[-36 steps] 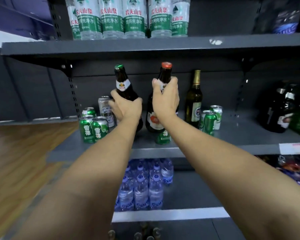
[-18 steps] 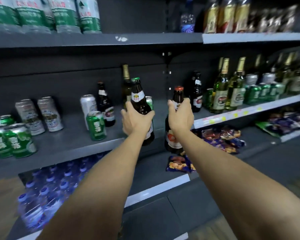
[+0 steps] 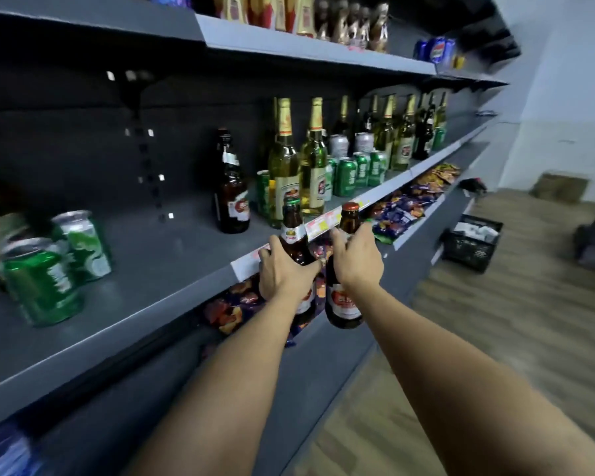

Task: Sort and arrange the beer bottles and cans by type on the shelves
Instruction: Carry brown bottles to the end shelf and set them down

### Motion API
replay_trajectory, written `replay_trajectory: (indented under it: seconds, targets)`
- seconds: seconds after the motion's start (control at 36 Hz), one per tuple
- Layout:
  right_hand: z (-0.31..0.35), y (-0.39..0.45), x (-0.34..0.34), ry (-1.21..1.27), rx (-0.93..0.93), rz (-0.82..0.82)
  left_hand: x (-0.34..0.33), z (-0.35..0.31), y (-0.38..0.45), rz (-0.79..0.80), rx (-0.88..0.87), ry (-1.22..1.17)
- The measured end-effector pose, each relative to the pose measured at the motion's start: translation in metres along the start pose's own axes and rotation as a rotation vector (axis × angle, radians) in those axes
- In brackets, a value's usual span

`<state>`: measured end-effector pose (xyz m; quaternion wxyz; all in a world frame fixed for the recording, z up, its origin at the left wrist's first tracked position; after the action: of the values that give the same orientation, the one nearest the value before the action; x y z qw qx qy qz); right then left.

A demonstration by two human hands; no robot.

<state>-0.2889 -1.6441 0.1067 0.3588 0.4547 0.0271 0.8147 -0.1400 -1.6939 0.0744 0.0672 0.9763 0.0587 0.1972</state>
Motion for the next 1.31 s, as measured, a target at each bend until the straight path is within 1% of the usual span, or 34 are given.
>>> replay_trajectory:
  seconds: [0.22, 0.36, 0.47, 0.56, 0.69, 0.92, 1.08, 1.17, 1.31]
  targets:
    - [-0.098, 0.079, 0.003, -0.247, -0.216, -0.057, -0.131, -0.010, 0.047, 0.205, -0.006, -0.010]
    - [-0.159, 0.118, 0.014, -0.283, -0.326, -0.077, -0.207, -0.021, 0.055, 0.318, -0.014, 0.019]
    - [-0.209, 0.149, 0.025, -0.305, -0.390, -0.096, -0.269, -0.036, 0.059, 0.371, -0.029, 0.026]
    - [-0.246, 0.177, 0.032, -0.316, -0.402, -0.097, -0.318, -0.052, 0.063, 0.398, -0.029, -0.003]
    - [-0.309, 0.240, 0.048, -0.335, -0.387, -0.073, -0.401, -0.087, 0.072, 0.397, -0.039, -0.031]
    - [-0.385, 0.357, 0.075, -0.361, -0.271, -0.016, -0.520, -0.153, 0.100, 0.371, -0.044, -0.016]
    - [-0.419, 0.438, 0.084, -0.348, -0.222, -0.015, -0.584, -0.181, 0.138, 0.318, -0.014, -0.002]
    - [-0.430, 0.478, 0.079, -0.329, -0.194, -0.010, -0.610, -0.190, 0.162, 0.288, 0.013, 0.013]
    - [-0.443, 0.547, 0.063, -0.288, -0.155, -0.024, -0.649, -0.206, 0.216, 0.213, 0.002, 0.031]
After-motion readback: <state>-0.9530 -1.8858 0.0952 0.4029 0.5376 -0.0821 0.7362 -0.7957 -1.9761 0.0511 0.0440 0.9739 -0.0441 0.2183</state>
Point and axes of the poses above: each hand's wrist, its own y-axis towards the middle knuckle, its own x-axis out of the back of the hand, z = x × y, the point moved 7 cm from there along y, towards the middle knuckle, and after that the axes turned 14 degrees about -y, right-handed, at the moved point
